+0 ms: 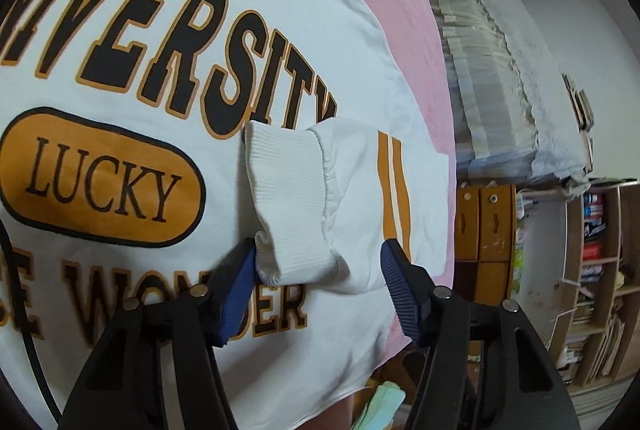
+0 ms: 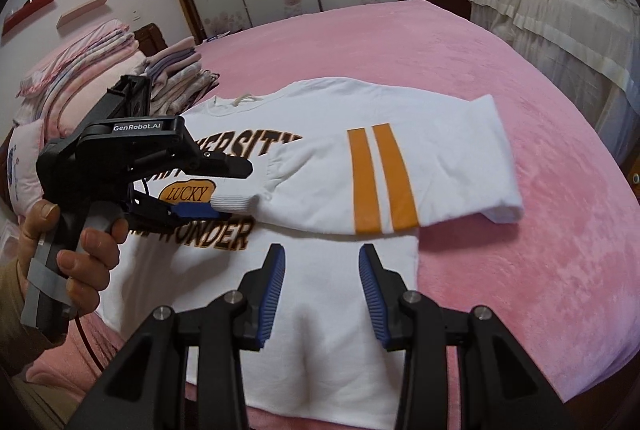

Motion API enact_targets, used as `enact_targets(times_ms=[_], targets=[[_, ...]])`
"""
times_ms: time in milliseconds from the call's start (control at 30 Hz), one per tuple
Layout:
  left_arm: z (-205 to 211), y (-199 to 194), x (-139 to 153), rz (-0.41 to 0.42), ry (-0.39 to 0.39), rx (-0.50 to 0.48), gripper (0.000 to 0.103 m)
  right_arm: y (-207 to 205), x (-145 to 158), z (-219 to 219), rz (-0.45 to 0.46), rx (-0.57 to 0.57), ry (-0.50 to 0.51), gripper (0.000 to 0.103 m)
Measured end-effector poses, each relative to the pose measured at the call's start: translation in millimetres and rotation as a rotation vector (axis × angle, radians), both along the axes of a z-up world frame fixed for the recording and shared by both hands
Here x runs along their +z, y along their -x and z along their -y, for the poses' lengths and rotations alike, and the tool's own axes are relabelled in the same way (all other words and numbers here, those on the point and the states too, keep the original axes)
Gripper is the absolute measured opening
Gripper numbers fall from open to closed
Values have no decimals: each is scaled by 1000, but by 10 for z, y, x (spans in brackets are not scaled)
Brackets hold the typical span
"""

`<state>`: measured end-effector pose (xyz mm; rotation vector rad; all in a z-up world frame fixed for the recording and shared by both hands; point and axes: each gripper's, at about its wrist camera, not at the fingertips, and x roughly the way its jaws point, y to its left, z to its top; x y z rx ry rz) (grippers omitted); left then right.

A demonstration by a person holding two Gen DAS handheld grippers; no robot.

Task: Fold small clothes
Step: 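Grasp the cuff with the left tool while the right tool releases it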

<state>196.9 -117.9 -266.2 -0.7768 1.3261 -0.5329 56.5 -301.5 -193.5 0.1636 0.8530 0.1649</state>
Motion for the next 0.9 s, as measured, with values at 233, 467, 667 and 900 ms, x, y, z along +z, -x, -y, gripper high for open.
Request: enact_targets(times_ms=[233,467,667,900], targets=[[307,-133,312,112,-146,-35,8,23,8,97,7,-27,16,39],[320,-388,1447,410,-241,3,8,-86,-96,458,-20,-138,5,49],[-85,-593,1905,523,-349,111,8,-334,-178,601,-29,-184,26,49],[-724,-673,1613,444,-382,225,8,-666,-296,552,-33,-193,49,49]])
